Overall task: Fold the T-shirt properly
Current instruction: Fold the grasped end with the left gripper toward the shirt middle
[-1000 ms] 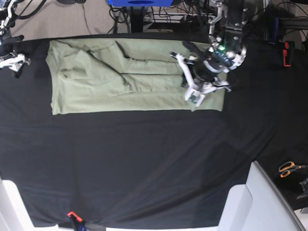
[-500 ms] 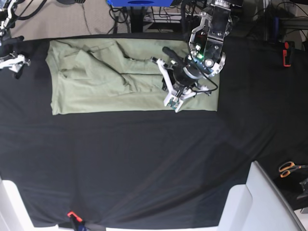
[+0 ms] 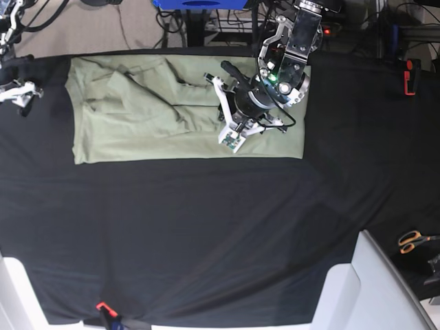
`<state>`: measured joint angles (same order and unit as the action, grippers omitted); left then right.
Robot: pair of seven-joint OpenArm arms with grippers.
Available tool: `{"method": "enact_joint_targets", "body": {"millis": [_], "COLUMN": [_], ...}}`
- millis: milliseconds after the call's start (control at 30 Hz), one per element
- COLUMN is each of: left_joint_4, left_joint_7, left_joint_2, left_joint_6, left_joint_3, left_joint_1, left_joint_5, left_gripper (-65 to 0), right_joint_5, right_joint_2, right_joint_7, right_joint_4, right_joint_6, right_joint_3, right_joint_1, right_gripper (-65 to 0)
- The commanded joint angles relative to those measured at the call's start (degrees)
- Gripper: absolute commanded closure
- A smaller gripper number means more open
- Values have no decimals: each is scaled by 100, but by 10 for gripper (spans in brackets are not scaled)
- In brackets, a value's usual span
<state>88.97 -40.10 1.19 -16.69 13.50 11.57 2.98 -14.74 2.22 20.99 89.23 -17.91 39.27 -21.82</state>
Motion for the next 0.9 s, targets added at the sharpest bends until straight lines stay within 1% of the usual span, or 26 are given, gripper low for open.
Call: {"method": "enact_joint_targets", "body": {"millis": [0, 367, 400, 467, 500, 567, 633, 667, 733, 800, 867], "left_joint_4": [92, 92, 92, 92, 92, 101, 92, 92, 83, 83, 101], "left_joint_7": [102, 111, 111, 111, 111, 111, 102, 102, 102, 93, 84], "left_joint_2": [-27, -27, -27, -27, -27, -9, 0, 8, 8, 8, 0], "left_joint_6": [-15, -15, -15, -15, -15, -15, -15, -32, -32, -32, -24], "left_joint_3": [9, 17, 17, 26, 79, 369, 703, 888, 1257, 1617, 1811], "left_joint_1": [-54, -54, -54, -54, -54, -133, -195, -256, -362, -502, -599], "left_joint_5": [-39, -57, -57, -57, -57, -57, -57, -57, -57, -57, -57], "left_gripper": [0, 0, -12, -165, -229, -360, -459, -497, -543, -550, -550], "right_joint_5": [-42, -42, -42, -42, -42, -42, -42, -42, -42, -42, -42], "right_joint_2": [81, 73, 73, 73, 73, 73, 73, 73, 73, 73, 73], "right_joint_7": [-117, -117, -117, -117, -117, -117, -117, -117, -117, -117, -117], "right_joint_4": [75, 75, 75, 75, 75, 75, 75, 75, 75, 75, 75], "right_joint_6": [2, 2, 2, 2, 2, 2, 2, 2, 2, 2, 2], "right_joint_3": [34, 34, 34, 34, 34, 34, 34, 34, 34, 34, 34], "right_joint_1": [-2, 68, 68, 68, 68, 68, 68, 68, 68, 68, 59], "right_gripper": [-428, -428, -428, -428, -428, -428, -428, -428, -428, -428, -428]}}
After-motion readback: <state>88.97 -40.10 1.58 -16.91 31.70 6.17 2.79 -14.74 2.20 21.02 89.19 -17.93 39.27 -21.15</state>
